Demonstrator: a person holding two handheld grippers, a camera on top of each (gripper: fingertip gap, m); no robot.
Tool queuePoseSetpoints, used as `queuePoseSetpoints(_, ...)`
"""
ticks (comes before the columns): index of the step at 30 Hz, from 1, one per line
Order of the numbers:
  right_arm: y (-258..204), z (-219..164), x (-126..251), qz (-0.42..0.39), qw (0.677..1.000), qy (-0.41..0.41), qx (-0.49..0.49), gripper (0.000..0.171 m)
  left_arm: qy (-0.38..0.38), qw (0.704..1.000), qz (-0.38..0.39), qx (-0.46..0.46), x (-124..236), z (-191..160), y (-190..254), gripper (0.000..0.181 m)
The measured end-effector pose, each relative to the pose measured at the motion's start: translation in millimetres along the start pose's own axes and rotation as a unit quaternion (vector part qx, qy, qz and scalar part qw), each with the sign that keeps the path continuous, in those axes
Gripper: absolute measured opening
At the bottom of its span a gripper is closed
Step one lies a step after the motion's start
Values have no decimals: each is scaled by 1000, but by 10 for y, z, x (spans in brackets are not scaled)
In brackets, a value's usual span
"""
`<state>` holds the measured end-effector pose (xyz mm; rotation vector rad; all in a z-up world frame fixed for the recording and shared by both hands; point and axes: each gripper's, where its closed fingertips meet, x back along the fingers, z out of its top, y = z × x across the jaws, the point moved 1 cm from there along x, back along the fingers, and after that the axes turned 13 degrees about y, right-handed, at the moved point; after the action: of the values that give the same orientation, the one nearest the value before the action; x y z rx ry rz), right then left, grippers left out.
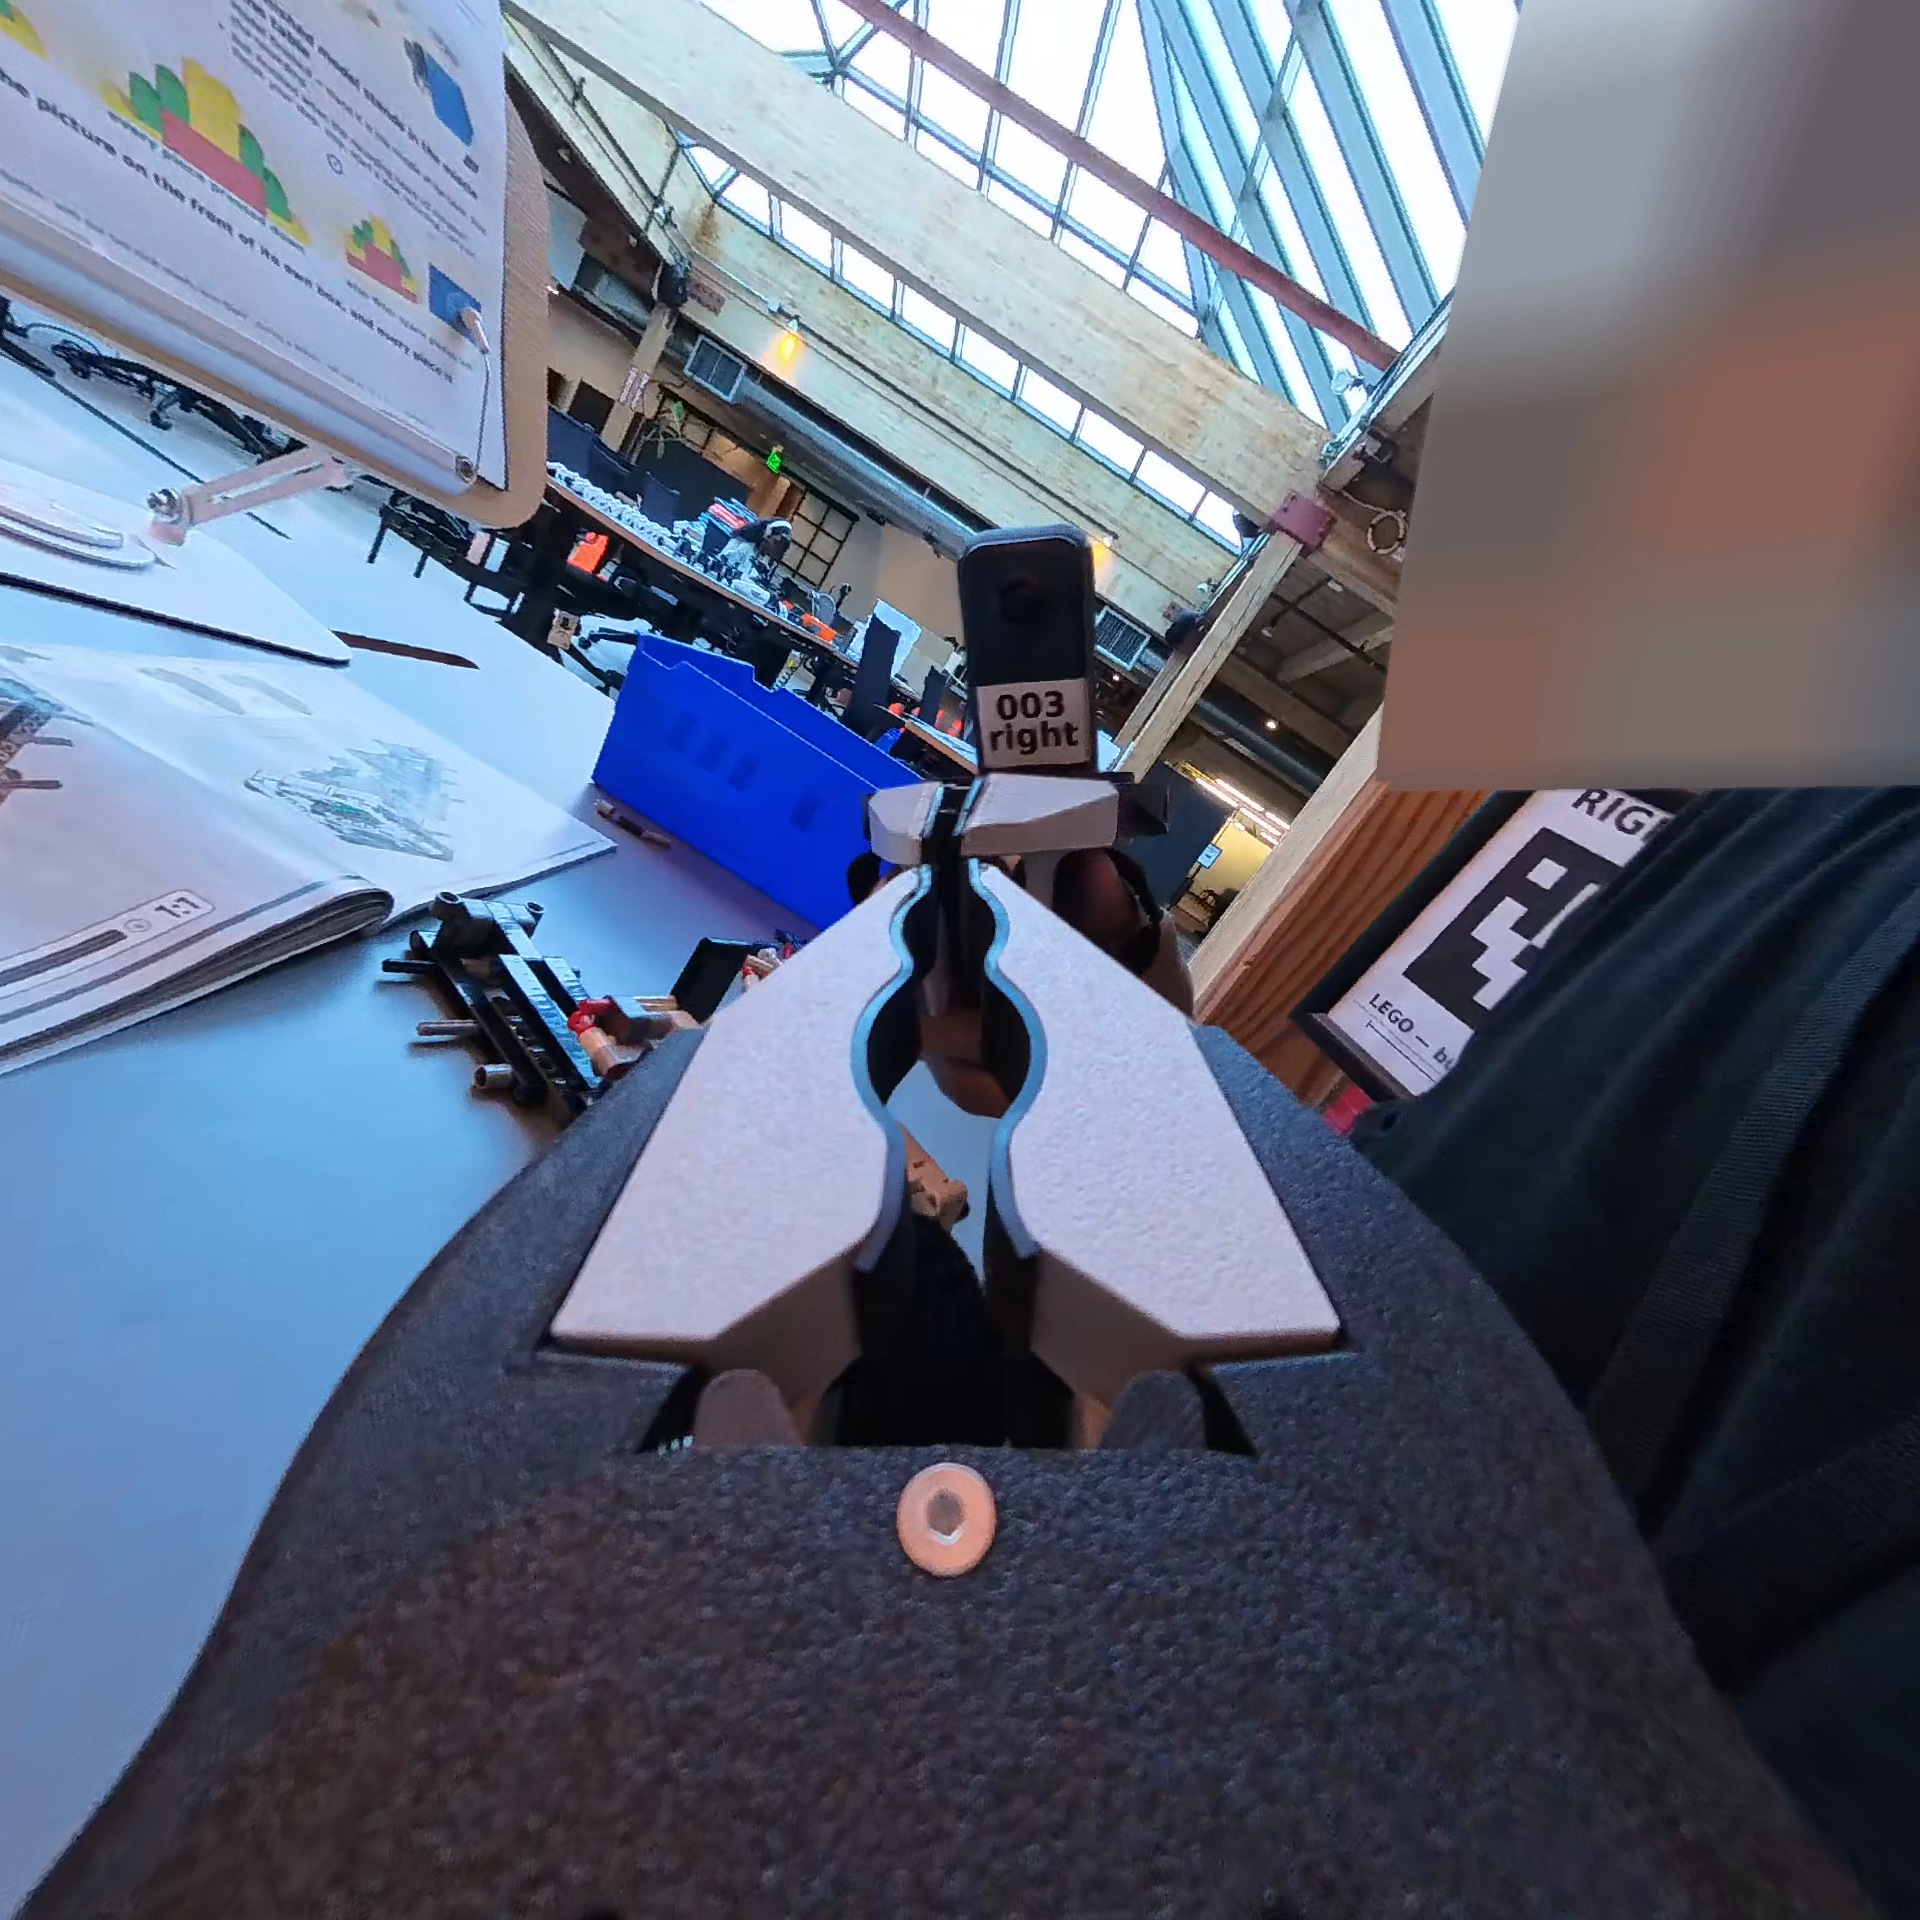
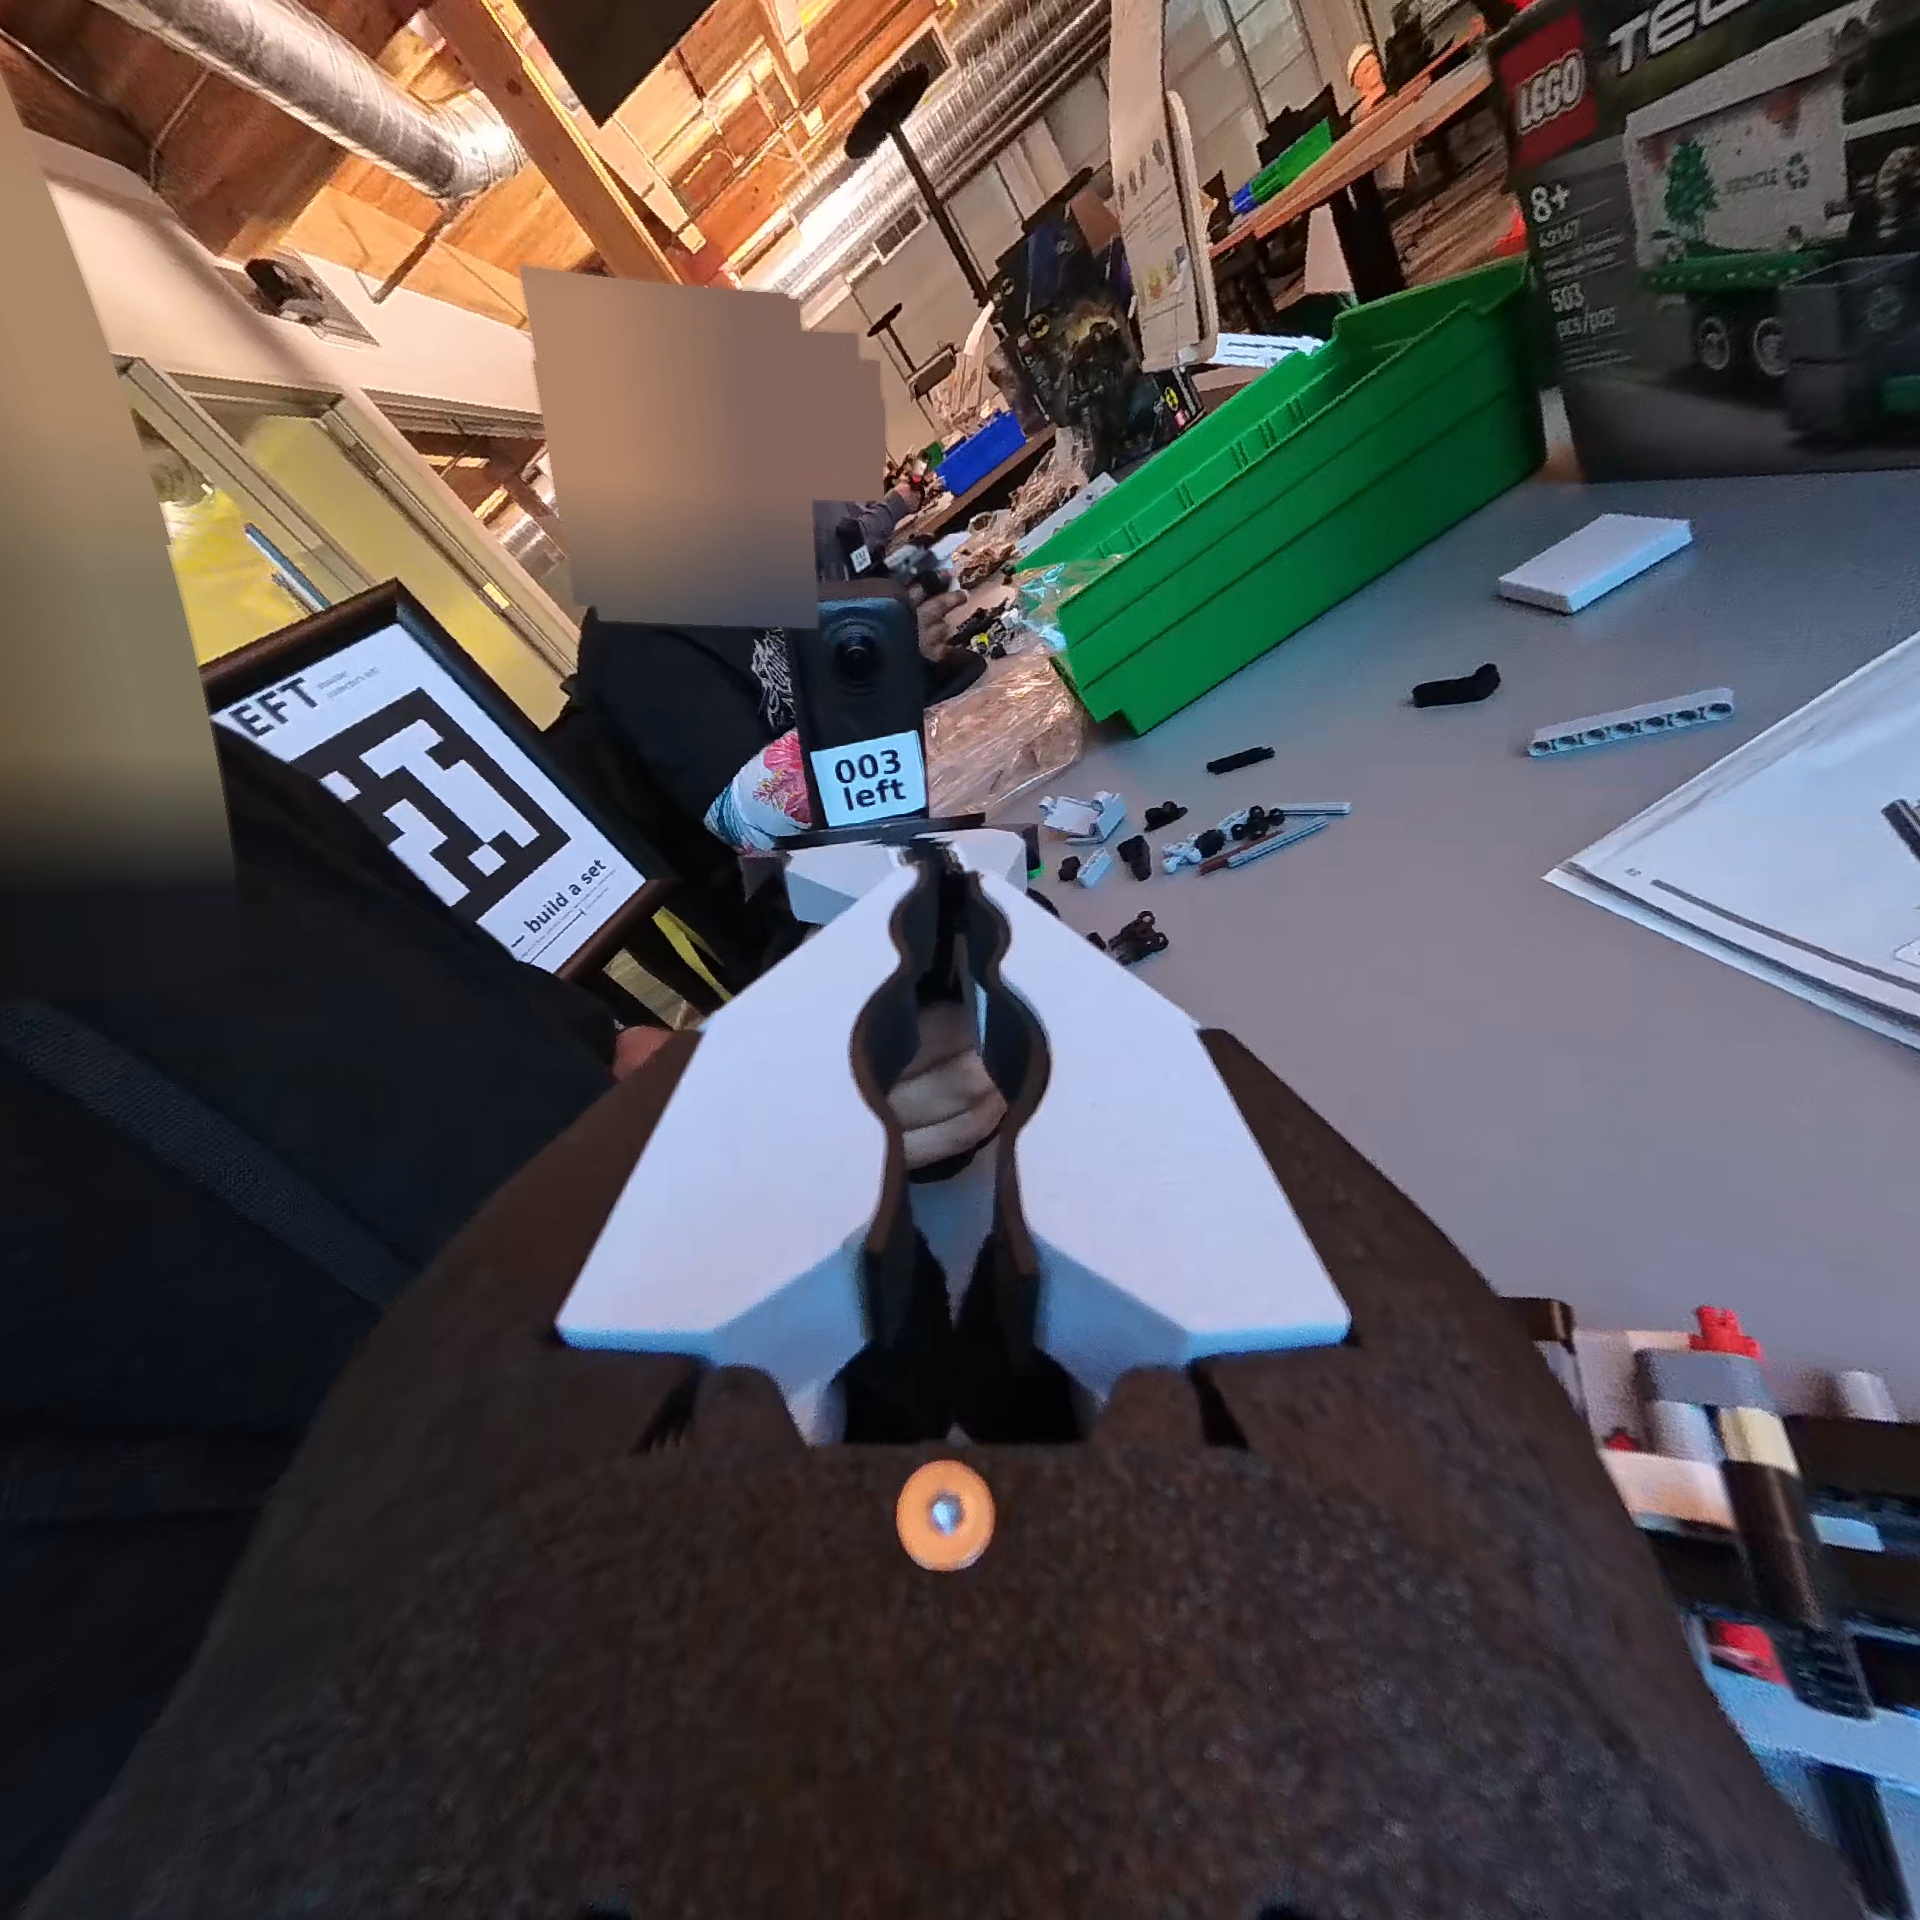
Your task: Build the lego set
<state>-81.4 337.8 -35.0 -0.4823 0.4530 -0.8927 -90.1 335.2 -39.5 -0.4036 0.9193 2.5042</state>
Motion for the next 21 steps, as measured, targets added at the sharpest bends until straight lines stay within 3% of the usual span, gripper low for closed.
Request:
queuePoseSetpoints(3, 16, -30, -30, -29, 999, 0, 27, 2, -10, 999, 18, -27, 42, -4, -23, 3)
queuePoseSetpoints(5, 65, -45, -47, -65, 996, 1, 61, 3, -41, 997, 25, -65, 70, -42, -38, 21)
queuePoseSetpoints(7, 69, -73, -73, -84, 994, -6, 77, 3, -88, 988, 38, -118, 99, -123, -75, 27)
queuePoseSetpoints(13, 102, -144, -113, -154, 978, -28, 139, 3, -163, 962, 61, -211, 153, -204, -190, 6)
queuePoseSetpoints(21, 77, -90, -108, -234, 958, -11, 164, 3, -178, 953, 36, -244, 99, -180, -197, 3)
